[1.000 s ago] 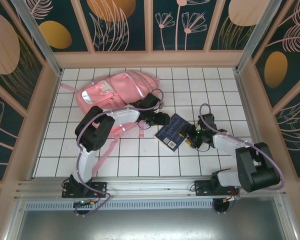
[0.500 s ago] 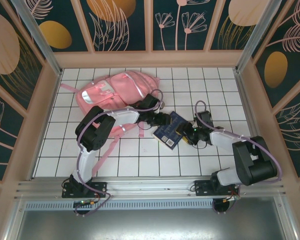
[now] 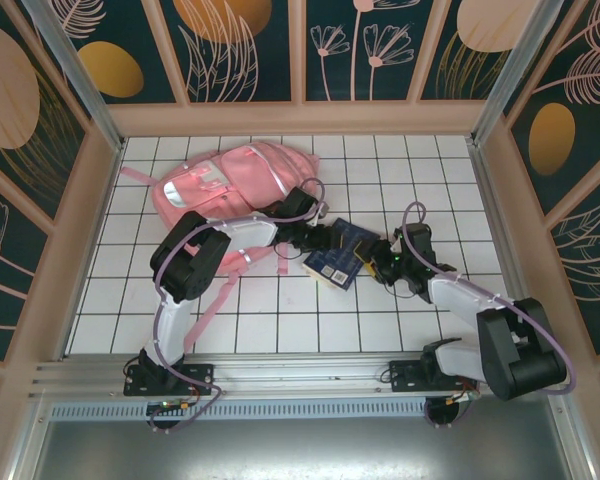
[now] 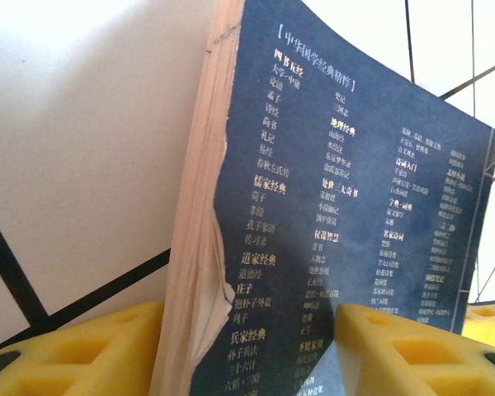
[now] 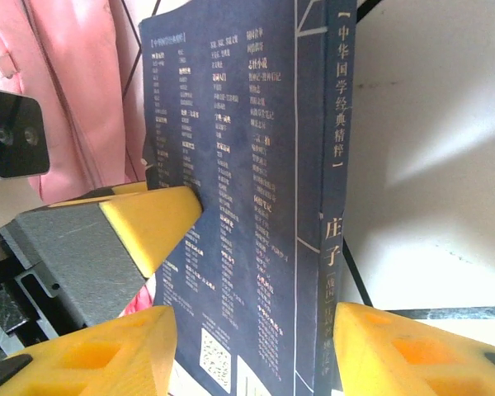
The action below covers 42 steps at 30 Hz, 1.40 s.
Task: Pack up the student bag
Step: Pick up the book from the center of the table, then pass the book.
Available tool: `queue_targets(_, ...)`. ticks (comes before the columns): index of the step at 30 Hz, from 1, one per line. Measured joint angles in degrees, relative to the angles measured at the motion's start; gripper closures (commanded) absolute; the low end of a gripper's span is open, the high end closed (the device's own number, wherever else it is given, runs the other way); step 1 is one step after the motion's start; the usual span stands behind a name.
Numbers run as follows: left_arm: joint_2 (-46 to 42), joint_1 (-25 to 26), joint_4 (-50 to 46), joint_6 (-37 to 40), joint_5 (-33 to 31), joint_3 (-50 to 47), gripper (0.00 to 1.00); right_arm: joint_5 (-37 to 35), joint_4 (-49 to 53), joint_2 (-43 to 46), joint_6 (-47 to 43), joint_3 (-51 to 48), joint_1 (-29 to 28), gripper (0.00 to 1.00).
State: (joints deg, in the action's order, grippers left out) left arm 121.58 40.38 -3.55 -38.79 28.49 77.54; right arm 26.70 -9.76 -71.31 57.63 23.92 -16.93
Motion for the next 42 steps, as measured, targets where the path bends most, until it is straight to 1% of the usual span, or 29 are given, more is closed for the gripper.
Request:
queue_targets(3,0.04,-0.17,0.66,-0.2,0.7,-0.31,0.44,0.07,-2.34,-0.57,0.85,-0.92,0.0,0.46)
queue_targets(7,0.22,-0.37,2.32,-0.74,2.01,-0.68,0.45,0.39,-6.14,-3.43,2.47,-2.1,0.0,0.46)
queue_targets(14,1.66,0.46,6.23,-1.97,7.72,-0.76,0.47,2.21,-14.56,-6.32,4.98,-3.67,-1.33,0.47)
queue_targets(16,1.81,0.83,6.91,-2.49,8.22,-0.94,0.47,2.86,-15.87,-7.02,5.4,-3.63,-1.4,0.49)
queue_targets(17,1.84,0.76,7.1,-2.56,8.39,-1.05,0.47,2.97,-16.39,-7.48,5.57,-3.63,-1.4,0.51)
queue_targets(20,1.86,0.7,7.28,-2.91,8.37,-1.09,0.47,2.97,-17.07,-8.11,5.7,-3.63,-1.4,0.66)
queue_targets(22,1.86,0.7,7.23,-2.86,8.33,-1.09,0.45,2.82,-16.76,-8.04,5.01,-3.56,-1.42,0.76)
queue_targets(23,1.84,0.7,7.21,-2.82,8.28,-1.09,0.45,2.58,-16.15,-7.87,4.44,-3.39,-1.44,0.82)
queue_targets(25,1.66,0.72,7.06,-2.82,7.8,-1.14,0.45,1.77,-14.16,-6.99,3.06,-2.97,-1.46,0.99)
queue_targets(28,0.55,0.7,6.73,-2.84,6.67,-2.25,0.44,0.5,-10.73,-5.07,0.13,-2.01,-1.44,1.0)
queue_targets(32,-2.95,-0.13,3.17,-2.86,3.85,-4.52,0.43,-0.37,-6.08,-1.95,-4.35,-1.05,-1.18,1.0)
queue_targets(35,-7.61,-1.16,0.9,-2.64,0.55,-5.35,0.41,-0.79,-1.95,1.79,-8.5,0.37,-0.72,1.0)
queue_targets(39,-18.38,-2.38,0.5,-0.96,-2.27,-5.55,0.39,0.0,3.02,9.33,-14.29,4.57,-0.31,1.0)
queue_targets(42,-27.34,-2.95,2.54,0.61,-1.84,-5.55,0.38,0.85,6.16,15.28,-18.29,9.75,-0.44,1.0)
